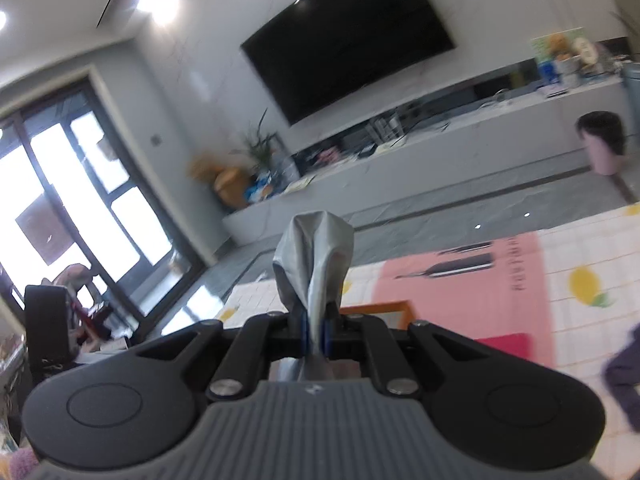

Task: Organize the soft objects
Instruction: 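Lift and carry the white packet and grey bag toward the box with both tools, then open the left tool to drop the packet while the right tool drops the grey bag, then move both tools back to the navy headband and pink cloth, then grasp the navy headband with the left tool while the right tool grasps the pink cloth, then carry the navy headband and pink cloth over the box with both tools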

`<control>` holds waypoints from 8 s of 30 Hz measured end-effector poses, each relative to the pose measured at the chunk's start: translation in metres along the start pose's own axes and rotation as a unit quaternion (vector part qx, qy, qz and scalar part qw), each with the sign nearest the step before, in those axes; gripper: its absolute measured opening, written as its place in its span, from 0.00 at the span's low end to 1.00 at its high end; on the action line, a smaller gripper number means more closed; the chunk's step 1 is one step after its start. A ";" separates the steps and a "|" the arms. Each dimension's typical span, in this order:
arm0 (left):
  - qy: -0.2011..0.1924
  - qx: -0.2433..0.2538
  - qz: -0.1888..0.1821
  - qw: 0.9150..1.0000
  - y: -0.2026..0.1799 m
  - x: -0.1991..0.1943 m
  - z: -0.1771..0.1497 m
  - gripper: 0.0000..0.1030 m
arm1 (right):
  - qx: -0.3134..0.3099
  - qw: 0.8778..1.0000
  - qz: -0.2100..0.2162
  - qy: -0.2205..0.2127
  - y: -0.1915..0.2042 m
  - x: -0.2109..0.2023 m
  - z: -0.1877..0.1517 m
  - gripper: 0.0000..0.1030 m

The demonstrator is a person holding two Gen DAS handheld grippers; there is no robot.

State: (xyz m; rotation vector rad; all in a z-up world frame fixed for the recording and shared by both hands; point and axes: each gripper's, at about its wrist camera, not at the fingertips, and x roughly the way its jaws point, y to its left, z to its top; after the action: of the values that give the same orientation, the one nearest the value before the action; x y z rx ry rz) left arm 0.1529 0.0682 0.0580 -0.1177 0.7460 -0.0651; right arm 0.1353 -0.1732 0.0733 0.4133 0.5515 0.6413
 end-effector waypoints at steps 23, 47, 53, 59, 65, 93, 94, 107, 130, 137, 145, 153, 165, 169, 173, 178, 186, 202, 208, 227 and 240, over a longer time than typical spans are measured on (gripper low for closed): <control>0.046 0.037 0.064 0.996 0.032 0.070 -0.023 0.76 | -0.122 0.949 -0.160 0.244 0.026 0.193 -0.028 0.08; 0.074 0.058 0.038 0.995 0.025 0.057 -0.016 0.85 | -0.135 0.931 -0.198 0.276 0.022 0.206 -0.027 0.26; 0.077 0.024 0.012 0.997 0.038 0.055 -0.015 0.85 | -0.135 0.931 -0.197 0.275 0.025 0.210 -0.032 0.38; 0.075 0.011 0.004 0.997 0.044 0.052 -0.014 0.85 | -0.151 0.929 -0.214 0.263 0.038 0.208 -0.030 0.54; 0.074 -0.006 0.015 0.997 0.044 0.043 -0.011 0.85 | -0.153 0.943 -0.194 0.221 0.058 0.180 -0.016 0.78; -0.057 0.053 -0.008 0.997 -0.099 -0.044 -0.015 0.85 | -0.037 0.919 -0.390 0.039 -0.143 -0.049 0.026 0.92; -0.060 0.063 -0.006 0.996 -0.108 -0.044 -0.018 0.86 | -0.028 0.920 -0.389 0.048 -0.156 -0.048 0.022 0.86; -0.049 0.112 -0.080 0.989 -0.217 -0.016 -0.052 0.85 | 0.162 0.917 -0.346 0.116 -0.290 -0.033 -0.022 0.34; 0.047 0.288 -0.108 0.950 -0.313 0.071 -0.136 0.85 | 0.100 0.895 -0.403 0.162 -0.291 -0.103 -0.011 0.60; 0.015 0.320 -0.125 0.939 -0.326 0.102 -0.154 0.85 | 0.134 0.908 -0.362 0.162 -0.300 -0.084 -0.015 0.23; 0.006 0.327 -0.145 0.934 -0.338 0.119 -0.156 0.85 | 0.158 0.912 -0.352 0.140 -0.302 -0.098 -0.010 0.05; 0.002 0.358 -0.178 0.917 -0.353 0.137 -0.154 0.85 | 0.153 0.895 -0.404 0.108 -0.304 -0.127 -0.003 0.05; 0.035 0.275 -0.214 0.937 -0.344 0.170 -0.137 0.59 | 0.146 0.890 -0.416 0.115 -0.306 -0.122 -0.006 0.05; 0.033 0.259 -0.203 0.944 -0.343 0.173 -0.135 0.40 | 0.141 0.889 -0.418 0.123 -0.307 -0.119 -0.008 0.05; 0.030 0.243 -0.200 0.949 -0.339 0.170 -0.135 0.14 | 0.140 0.888 -0.422 0.122 -0.308 -0.119 -0.008 0.05; 0.057 0.212 -0.206 0.953 -0.336 0.167 -0.130 0.08 | 0.135 0.893 -0.411 0.126 -0.306 -0.117 -0.007 0.05; 0.030 0.186 -0.195 0.962 -0.333 0.144 -0.119 0.07 | 0.124 0.895 -0.409 0.127 -0.302 -0.115 -0.007 0.05; 0.000 0.146 -0.163 0.976 -0.317 0.089 -0.056 0.07 | 0.099 0.902 -0.408 0.099 -0.271 -0.118 0.006 0.05; -0.024 0.130 -0.170 0.977 -0.298 0.060 -0.035 0.07 | 0.083 0.914 -0.390 0.076 -0.244 -0.121 0.014 0.05; -0.145 0.032 -0.057 0.987 -0.104 -0.096 0.038 0.08 | -0.110 0.974 -0.196 -0.011 -0.019 -0.089 0.045 0.05; -0.019 -0.025 0.041 0.999 -0.003 -0.038 -0.025 0.08 | -0.182 0.976 -0.077 0.094 0.081 0.019 -0.004 0.05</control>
State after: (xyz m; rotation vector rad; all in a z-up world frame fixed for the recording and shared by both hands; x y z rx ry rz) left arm 0.1076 0.0671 0.0660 -0.1362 0.7139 0.0341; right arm 0.1090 -0.1008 0.1056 -0.0368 0.6235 0.6192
